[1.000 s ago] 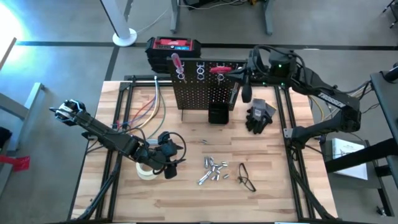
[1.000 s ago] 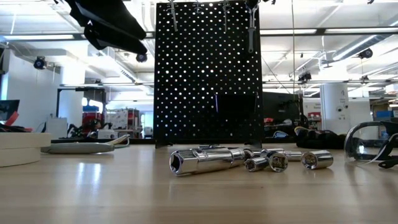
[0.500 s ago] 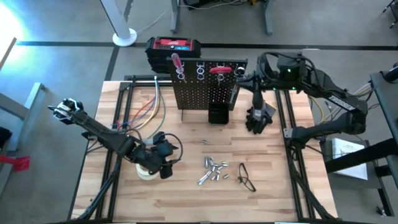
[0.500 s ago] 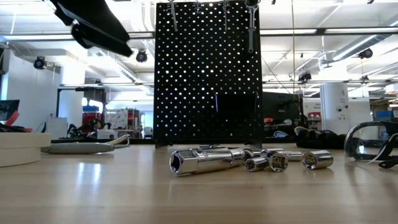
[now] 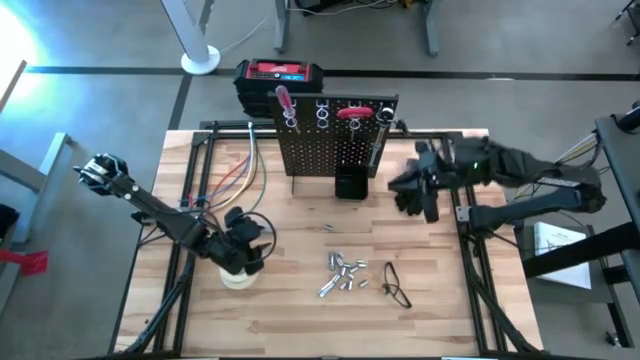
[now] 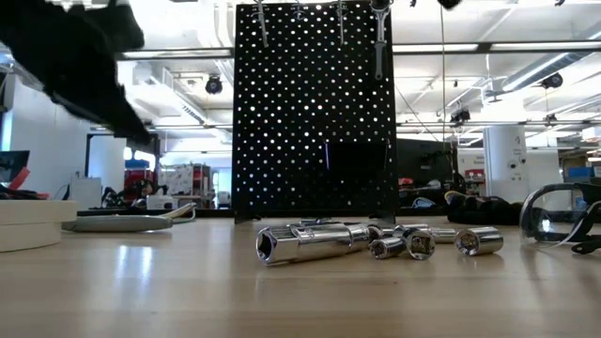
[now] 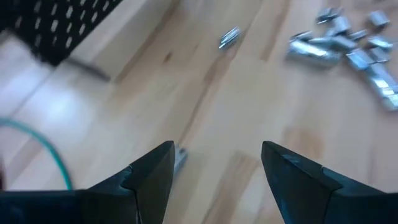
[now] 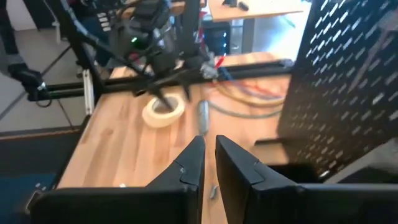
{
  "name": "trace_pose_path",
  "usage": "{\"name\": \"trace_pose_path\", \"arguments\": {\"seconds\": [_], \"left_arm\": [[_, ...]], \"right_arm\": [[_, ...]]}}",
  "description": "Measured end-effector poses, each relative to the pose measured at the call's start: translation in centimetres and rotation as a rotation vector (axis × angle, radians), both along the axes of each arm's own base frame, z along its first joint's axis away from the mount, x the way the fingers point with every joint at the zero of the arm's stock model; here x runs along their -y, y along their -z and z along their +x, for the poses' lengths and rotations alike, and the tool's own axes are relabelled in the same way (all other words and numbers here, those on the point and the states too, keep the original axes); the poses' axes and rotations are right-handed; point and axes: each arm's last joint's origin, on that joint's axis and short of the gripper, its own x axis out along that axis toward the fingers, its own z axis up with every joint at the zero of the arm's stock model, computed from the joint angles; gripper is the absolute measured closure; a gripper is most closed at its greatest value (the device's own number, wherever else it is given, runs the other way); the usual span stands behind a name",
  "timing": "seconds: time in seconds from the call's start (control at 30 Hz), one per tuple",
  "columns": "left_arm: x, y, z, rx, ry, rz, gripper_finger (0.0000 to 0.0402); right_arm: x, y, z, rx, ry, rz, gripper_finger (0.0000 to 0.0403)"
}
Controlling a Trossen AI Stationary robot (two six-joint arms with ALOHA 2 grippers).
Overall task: Hang tools onto peg board
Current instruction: Hang the black safety glasses on the peg board
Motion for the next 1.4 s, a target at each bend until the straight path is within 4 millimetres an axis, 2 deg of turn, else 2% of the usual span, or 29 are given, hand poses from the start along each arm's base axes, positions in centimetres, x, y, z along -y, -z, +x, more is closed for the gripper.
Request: {"name": "trace_pose_path", "arguments": {"seconds": [0.23, 0.5, 0.67, 0.83, 1.07, 1.13, 1.23, 1.3, 1.4], "left_arm": [[-0.2, 1.6, -0.2, -0.005, -0.028, -0.01, 0.017], [-0.5, 3.3, 0.4, 0.004, -0.071, 0.073, 0.017], [-0.4, 4.1, 1.3, 0.011, -0.101, 0.106, 0.017], [-0.2, 4.6, 2.9, 0.055, -0.14, 0.124, 0.017], [0.6, 5.6, 5.3, 0.111, -0.075, 0.118, 0.017], [0.8, 6.0, 5.8, 0.117, -0.068, 0.123, 0.017], [0.9, 6.2, 6.2, 0.09, -0.048, 0.128, 0.017], [1.3, 5.8, 7.0, 0.104, -0.025, 0.098, 0.017], [1.8, 5.2, 8.1, 0.124, 0.006, 0.073, 0.017]], "right_arm": [[-2.1, 5.8, -0.1, -0.09, 0.061, 0.054, 0.037], [-4.2, 14.5, 0.6, -0.185, 0.117, 0.162, 0.0369], [-5.1, 18.9, 1.1, -0.148, 0.103, 0.237, 0.0379], [-5.4, 20.3, 2.0, -0.122, 0.113, 0.28, 0.0387], [-5.9, 22.5, 3.3, -0.2, 0.126, 0.273, 0.039], [-6.1, 22.9, 3.8, -0.2, 0.14, 0.348, 0.0388], [-6.9, 23.3, 4.7, -0.289, 0.074, 0.563, 0.0389], [-7.2, 24.1, 4.8, -0.358, 0.059, 0.601, 0.0395], [-7.9, 25.4, 5.0, -0.389, 0.168, 0.589, 0.0401]]}}
